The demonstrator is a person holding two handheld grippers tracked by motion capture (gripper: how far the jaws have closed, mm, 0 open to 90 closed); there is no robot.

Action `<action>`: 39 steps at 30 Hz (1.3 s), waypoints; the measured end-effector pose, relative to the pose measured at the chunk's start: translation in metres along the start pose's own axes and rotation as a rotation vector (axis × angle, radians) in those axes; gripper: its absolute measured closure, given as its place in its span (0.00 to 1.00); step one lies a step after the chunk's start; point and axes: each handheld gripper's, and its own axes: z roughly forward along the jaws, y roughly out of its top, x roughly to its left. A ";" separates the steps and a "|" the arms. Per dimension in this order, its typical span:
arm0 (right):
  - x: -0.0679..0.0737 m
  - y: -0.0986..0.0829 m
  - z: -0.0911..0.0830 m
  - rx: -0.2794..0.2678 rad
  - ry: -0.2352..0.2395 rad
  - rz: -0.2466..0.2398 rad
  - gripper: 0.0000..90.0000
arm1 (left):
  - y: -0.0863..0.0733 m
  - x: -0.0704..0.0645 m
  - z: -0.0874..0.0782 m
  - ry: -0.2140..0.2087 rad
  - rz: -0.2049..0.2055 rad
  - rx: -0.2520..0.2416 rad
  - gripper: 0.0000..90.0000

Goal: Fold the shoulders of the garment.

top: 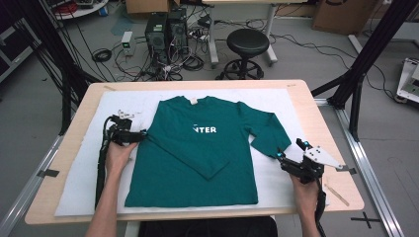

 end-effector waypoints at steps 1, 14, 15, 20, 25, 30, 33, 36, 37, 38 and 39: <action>0.000 0.000 0.000 0.000 -0.001 -0.001 0.23 | 0.000 0.000 -0.001 0.008 0.004 -0.001 0.37; 0.000 0.000 0.000 0.005 -0.003 0.009 0.23 | -0.014 0.003 -0.069 -0.222 0.020 -0.337 0.37; -0.001 0.000 0.001 0.006 -0.005 0.009 0.23 | -0.019 0.003 -0.074 -0.234 0.031 -0.359 0.37; -0.001 0.001 0.002 0.021 -0.014 0.017 0.23 | -0.049 0.008 -0.090 -0.250 0.034 -0.400 0.35; -0.001 0.002 0.004 0.047 -0.010 0.015 0.23 | -0.079 0.015 -0.098 -0.233 -0.002 -0.443 0.34; -0.001 0.003 0.006 0.064 -0.005 0.009 0.23 | -0.090 0.019 -0.101 -0.227 -0.034 -0.449 0.34; -0.002 0.003 0.006 0.060 -0.002 0.017 0.23 | -0.097 0.024 -0.102 -0.209 -0.064 -0.454 0.34; -0.003 0.003 0.006 0.058 0.009 0.019 0.23 | -0.101 0.027 -0.104 -0.199 -0.079 -0.468 0.33; -0.002 0.003 0.006 0.060 0.011 0.017 0.23 | -0.102 0.028 -0.104 -0.195 -0.081 -0.467 0.33; -0.002 0.003 0.006 0.060 0.011 0.017 0.23 | -0.102 0.028 -0.104 -0.195 -0.081 -0.467 0.33; -0.002 0.003 0.006 0.061 0.017 0.010 0.23 | -0.104 0.029 -0.103 -0.190 -0.075 -0.464 0.33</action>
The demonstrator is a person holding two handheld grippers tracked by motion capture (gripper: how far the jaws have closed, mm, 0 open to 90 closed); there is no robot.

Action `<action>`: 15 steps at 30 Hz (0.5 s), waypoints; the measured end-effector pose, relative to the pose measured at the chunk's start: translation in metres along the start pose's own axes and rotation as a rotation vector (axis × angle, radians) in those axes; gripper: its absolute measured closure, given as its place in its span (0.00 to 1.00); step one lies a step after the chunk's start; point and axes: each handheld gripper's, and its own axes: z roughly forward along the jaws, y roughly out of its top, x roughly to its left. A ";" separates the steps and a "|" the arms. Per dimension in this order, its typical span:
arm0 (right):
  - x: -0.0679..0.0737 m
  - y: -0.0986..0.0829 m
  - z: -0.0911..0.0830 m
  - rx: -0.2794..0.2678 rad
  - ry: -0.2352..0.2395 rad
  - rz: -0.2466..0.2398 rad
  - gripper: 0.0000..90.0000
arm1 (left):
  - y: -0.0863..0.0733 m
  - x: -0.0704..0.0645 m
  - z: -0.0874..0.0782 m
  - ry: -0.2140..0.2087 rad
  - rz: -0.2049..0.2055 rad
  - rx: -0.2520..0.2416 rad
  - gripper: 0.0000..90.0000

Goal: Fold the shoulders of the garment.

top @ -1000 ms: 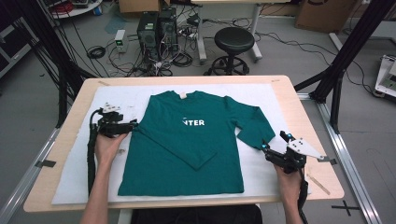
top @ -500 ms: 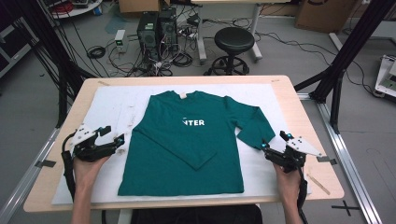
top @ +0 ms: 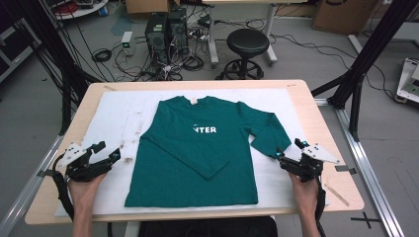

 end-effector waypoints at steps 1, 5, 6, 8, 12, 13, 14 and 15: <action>0.000 0.000 0.000 0.000 0.000 0.000 0.23 | 0.000 0.000 0.000 0.000 0.000 0.000 0.33; 0.000 0.000 0.000 0.003 0.013 0.006 0.23 | -0.002 0.000 0.000 0.000 0.001 -0.003 0.34; -0.001 0.000 0.001 0.004 0.014 0.005 0.23 | -0.002 0.000 0.000 0.000 0.001 -0.003 0.34; -0.001 0.001 0.001 0.009 0.023 0.002 0.26 | -0.002 0.000 0.000 -0.001 -0.003 0.000 0.34; 0.000 0.002 0.002 0.035 0.053 -0.010 0.28 | -0.002 0.000 0.001 0.004 -0.002 0.012 0.34; 0.000 0.003 0.003 0.053 0.070 -0.015 0.28 | -0.002 0.000 0.001 0.003 -0.001 0.013 0.34; 0.003 0.005 0.005 0.082 0.092 -0.038 0.31 | -0.002 -0.001 0.001 0.001 0.002 0.012 0.34; 0.003 0.007 0.006 0.100 0.113 -0.051 0.35 | -0.002 -0.001 0.001 0.002 0.007 0.015 0.34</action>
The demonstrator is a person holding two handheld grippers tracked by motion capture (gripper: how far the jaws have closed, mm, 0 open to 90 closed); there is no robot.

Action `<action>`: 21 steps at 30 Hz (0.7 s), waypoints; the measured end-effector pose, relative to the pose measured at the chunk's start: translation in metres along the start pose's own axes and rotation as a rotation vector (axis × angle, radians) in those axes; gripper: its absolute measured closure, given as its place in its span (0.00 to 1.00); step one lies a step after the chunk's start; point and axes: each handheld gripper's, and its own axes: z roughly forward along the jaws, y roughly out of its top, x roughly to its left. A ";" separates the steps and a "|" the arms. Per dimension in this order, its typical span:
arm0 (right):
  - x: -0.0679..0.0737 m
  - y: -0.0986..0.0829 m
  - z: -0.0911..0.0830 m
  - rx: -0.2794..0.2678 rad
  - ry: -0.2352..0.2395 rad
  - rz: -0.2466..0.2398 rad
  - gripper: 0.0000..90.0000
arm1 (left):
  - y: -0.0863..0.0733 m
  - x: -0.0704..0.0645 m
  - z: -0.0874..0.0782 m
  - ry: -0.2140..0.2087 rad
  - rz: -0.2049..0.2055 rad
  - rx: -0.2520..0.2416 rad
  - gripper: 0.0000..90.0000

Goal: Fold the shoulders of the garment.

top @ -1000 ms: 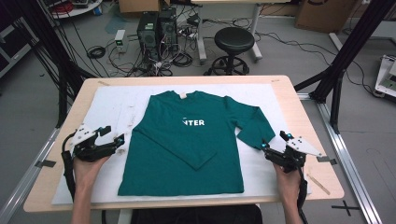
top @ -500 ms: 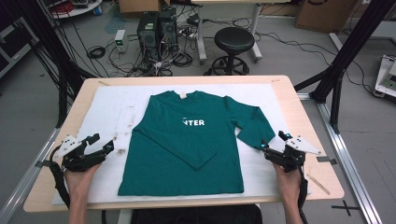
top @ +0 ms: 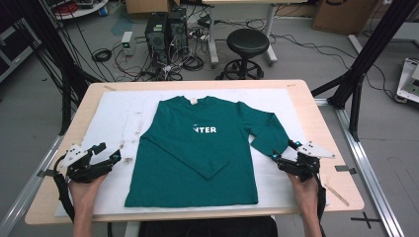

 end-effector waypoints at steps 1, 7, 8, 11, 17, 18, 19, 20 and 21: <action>0.000 0.002 0.001 0.015 0.011 -0.013 0.37 | 0.000 0.000 0.000 0.000 0.000 0.000 0.34; 0.002 0.018 0.014 0.150 0.059 -0.102 0.48 | 0.000 -0.003 0.001 0.014 0.025 0.010 0.34; 0.002 0.018 0.014 0.150 0.059 -0.102 0.48 | 0.000 -0.003 0.001 0.014 0.025 0.010 0.34; 0.004 0.024 0.028 0.262 0.090 -0.145 0.48 | 0.000 -0.003 0.001 0.018 0.025 0.011 0.34; 0.003 0.021 0.043 0.375 0.098 -0.155 0.56 | 0.000 -0.003 0.001 0.024 0.027 0.014 0.34; 0.003 0.021 0.043 0.375 0.098 -0.155 0.56 | 0.000 -0.003 0.001 0.024 0.027 0.014 0.34; -0.001 0.021 0.044 0.376 0.112 -0.123 0.62 | 0.000 -0.003 0.001 0.025 0.025 0.014 0.34; -0.003 0.020 0.044 0.372 0.109 -0.115 0.65 | 0.000 -0.003 0.001 0.025 0.025 0.013 0.34; -0.004 0.020 0.045 0.371 0.116 -0.108 0.68 | 0.000 -0.003 0.001 0.025 0.025 0.014 0.34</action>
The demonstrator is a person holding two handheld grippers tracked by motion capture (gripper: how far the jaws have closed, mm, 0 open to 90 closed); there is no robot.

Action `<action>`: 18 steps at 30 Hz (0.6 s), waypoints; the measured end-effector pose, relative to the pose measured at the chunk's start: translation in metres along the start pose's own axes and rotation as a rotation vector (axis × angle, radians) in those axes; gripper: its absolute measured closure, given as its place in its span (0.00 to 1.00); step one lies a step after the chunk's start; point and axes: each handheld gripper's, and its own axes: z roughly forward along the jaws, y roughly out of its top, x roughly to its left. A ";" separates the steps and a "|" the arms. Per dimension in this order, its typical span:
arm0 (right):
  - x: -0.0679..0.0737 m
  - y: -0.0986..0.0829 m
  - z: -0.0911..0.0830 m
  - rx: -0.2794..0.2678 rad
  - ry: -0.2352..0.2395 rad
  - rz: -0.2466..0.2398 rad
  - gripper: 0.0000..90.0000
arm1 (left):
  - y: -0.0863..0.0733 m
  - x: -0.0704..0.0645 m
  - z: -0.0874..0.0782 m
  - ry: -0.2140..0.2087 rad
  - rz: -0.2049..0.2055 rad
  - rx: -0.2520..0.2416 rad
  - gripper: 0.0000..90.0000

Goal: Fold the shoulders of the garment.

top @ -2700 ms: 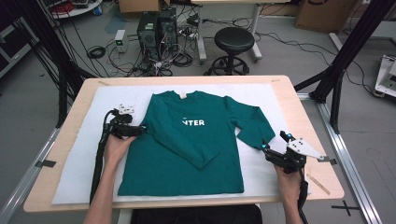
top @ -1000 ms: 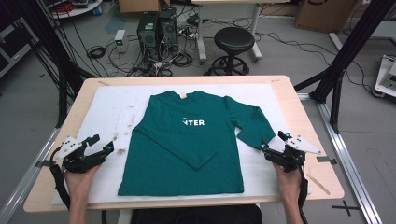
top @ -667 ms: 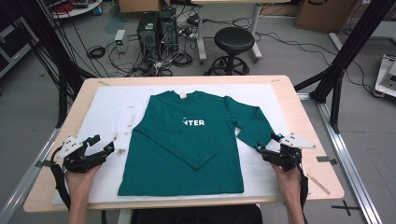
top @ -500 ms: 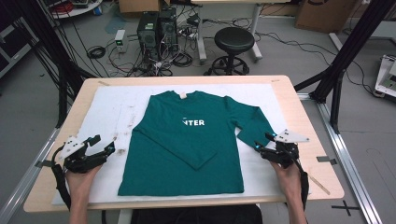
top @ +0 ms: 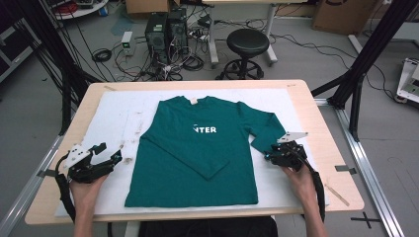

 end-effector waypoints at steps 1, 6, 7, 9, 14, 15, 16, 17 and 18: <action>0.000 0.000 0.000 -0.004 -0.006 0.000 0.73 | 0.000 0.000 0.000 0.000 0.000 0.000 0.34; -0.002 0.001 0.002 -0.016 -0.039 0.019 0.95 | 0.000 0.000 0.000 0.001 0.003 0.001 0.34; -0.002 0.001 0.002 -0.016 -0.039 0.019 0.95 | 0.000 0.000 0.000 0.001 0.003 0.001 0.34; -0.007 0.000 0.000 -0.030 -0.036 0.074 0.96 | 0.000 -0.001 0.000 0.003 0.005 0.002 0.34; -0.007 0.004 -0.017 -0.129 0.004 0.127 0.96 | 0.000 -0.001 0.000 0.005 0.004 0.003 0.34; -0.007 0.004 -0.017 -0.129 0.004 0.127 0.96 | 0.000 -0.001 0.000 0.005 0.004 0.003 0.34; -0.002 0.008 -0.024 -0.162 0.029 0.124 0.96 | 0.000 -0.001 0.000 0.006 0.006 0.002 0.34; -0.002 0.008 -0.024 -0.162 0.029 0.124 0.96 | 0.000 -0.001 0.000 0.006 0.006 0.002 0.34; 0.003 0.013 -0.030 -0.195 0.061 0.129 0.96 | 0.000 -0.001 0.000 0.007 0.010 0.005 0.34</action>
